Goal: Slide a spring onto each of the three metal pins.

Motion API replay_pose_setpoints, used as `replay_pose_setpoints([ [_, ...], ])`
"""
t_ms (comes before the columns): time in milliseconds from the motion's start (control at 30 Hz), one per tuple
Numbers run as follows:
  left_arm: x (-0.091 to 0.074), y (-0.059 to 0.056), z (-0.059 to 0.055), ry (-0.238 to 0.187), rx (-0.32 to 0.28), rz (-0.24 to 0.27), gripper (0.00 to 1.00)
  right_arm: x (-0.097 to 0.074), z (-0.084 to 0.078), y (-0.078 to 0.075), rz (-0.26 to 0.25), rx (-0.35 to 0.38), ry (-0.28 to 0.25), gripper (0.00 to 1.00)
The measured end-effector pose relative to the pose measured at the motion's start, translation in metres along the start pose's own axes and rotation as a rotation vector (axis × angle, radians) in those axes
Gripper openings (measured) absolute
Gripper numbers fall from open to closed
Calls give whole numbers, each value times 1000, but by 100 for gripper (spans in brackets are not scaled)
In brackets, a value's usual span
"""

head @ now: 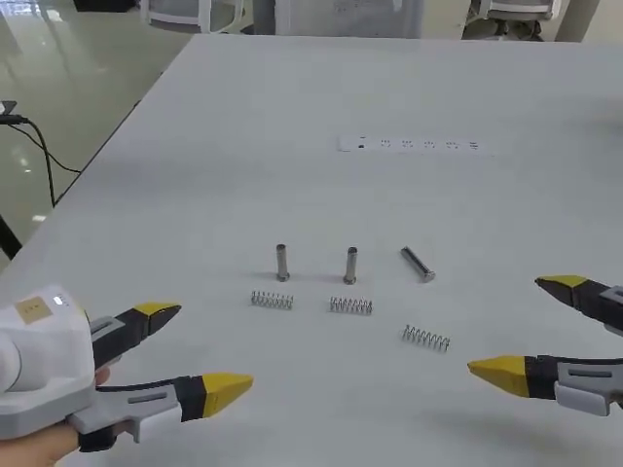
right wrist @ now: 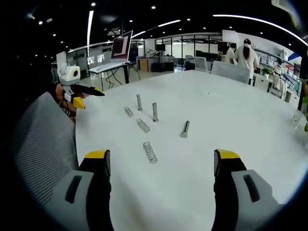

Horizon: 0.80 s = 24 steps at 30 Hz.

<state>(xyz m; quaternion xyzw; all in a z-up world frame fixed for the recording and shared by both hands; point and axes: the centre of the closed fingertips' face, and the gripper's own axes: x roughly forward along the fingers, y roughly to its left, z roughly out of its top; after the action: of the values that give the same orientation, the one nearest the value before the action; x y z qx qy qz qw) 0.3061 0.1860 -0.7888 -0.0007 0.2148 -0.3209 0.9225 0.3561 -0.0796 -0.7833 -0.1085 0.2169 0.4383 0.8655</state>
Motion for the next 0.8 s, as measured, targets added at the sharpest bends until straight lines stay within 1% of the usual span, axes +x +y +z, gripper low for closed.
replay_pose_setpoints([
  [167,-1,-1,0,-3,0,2,76,3,8,-3,0,-6,-6,89],
  [400,-3,0,1,-8,0,7,76,11,16,-9,-1,-25,5,88],
  [600,-4,-1,3,-11,3,7,76,21,31,-17,0,-46,10,87],
  [800,-5,-1,4,-14,1,12,76,33,41,-21,11,-68,17,86],
])
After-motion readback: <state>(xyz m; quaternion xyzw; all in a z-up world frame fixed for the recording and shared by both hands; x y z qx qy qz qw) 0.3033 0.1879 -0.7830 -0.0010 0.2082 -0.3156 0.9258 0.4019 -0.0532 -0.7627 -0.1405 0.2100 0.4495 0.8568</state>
